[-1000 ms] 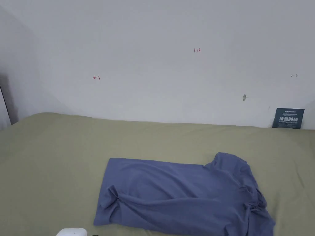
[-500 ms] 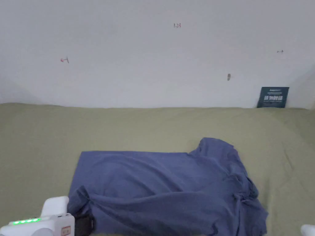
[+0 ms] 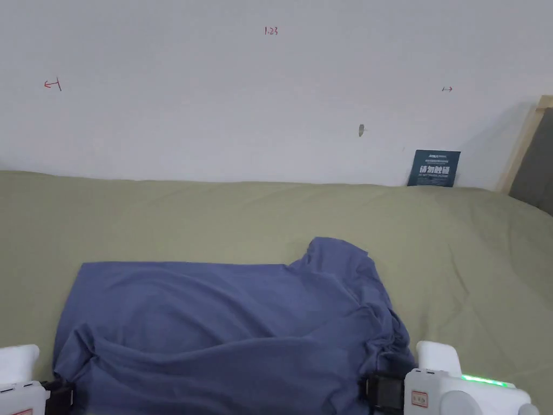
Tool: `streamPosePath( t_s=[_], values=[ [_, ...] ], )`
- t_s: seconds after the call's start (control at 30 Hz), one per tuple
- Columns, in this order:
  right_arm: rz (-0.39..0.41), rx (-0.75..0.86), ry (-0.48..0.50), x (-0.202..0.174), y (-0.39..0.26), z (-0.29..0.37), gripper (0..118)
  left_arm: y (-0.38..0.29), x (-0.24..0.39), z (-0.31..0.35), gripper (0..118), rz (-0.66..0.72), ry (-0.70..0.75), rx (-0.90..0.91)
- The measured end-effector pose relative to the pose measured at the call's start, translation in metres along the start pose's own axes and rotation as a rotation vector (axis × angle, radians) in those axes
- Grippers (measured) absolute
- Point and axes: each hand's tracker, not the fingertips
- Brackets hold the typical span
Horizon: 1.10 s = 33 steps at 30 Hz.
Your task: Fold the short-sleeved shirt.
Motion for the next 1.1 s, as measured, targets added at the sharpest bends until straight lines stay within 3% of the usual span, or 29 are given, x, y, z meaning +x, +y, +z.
streamPosePath(
  t_s=[0.03, 0.07, 0.1, 0.13, 0.17, 0.23, 0.27, 0.4, 0.63, 0.87, 1.1],
  values=[
    [-0.004, 0.014, 0.021, -0.002, 0.0, -0.001, 84, 0.0, 0.001, 0.001, 6, -0.003, 0.002, 0.0],
    [0.02, 0.04, -0.03, -0.006, -0.001, 0.002, 79, 0.0, 0.001, 0.003, 6, 0.001, -0.001, 0.006],
    [0.043, 0.049, -0.004, -0.007, 0.001, 0.003, 65, 0.0, -0.001, 0.001, 6, 0.015, -0.01, 0.016],
    [0.05, 0.055, 0.005, -0.009, 0.003, 0.005, 27, 0.001, -0.002, -0.002, 6, 0.021, -0.014, 0.018],
    [0.07, 0.073, 0.018, -0.008, 0.002, 0.011, 9, 0.001, -0.001, -0.002, 6, 0.022, -0.013, 0.02],
    [0.137, 0.151, -0.051, -0.019, -0.003, 0.023, 8, 0.0, 0.003, 0.002, 6, 0.022, -0.015, 0.026],
    [0.16, 0.154, -0.039, -0.022, -0.003, 0.026, 8, -0.001, 0.005, 0.0, 6, 0.005, 0.0, 0.036],
    [0.061, 0.135, 0.054, -0.011, -0.001, 0.042, 8, 0.002, 0.001, 0.003, 6, -0.005, -0.018, 0.062],
    [0.082, 0.175, 0.168, 0.006, 0.01, 0.089, 8, 0.013, -0.002, 0.04, 6, -0.007, -0.083, 0.109],
    [0.068, 0.193, 0.195, 0.019, -0.003, 0.141, 9, -0.003, 0.001, 0.094, 6, -0.061, -0.108, 0.113],
    [0.044, 0.12, 0.209, 0.044, -0.062, 0.194, 9, -0.063, -0.011, 0.154, 6, -0.008, -0.148, 0.067]
  ],
)
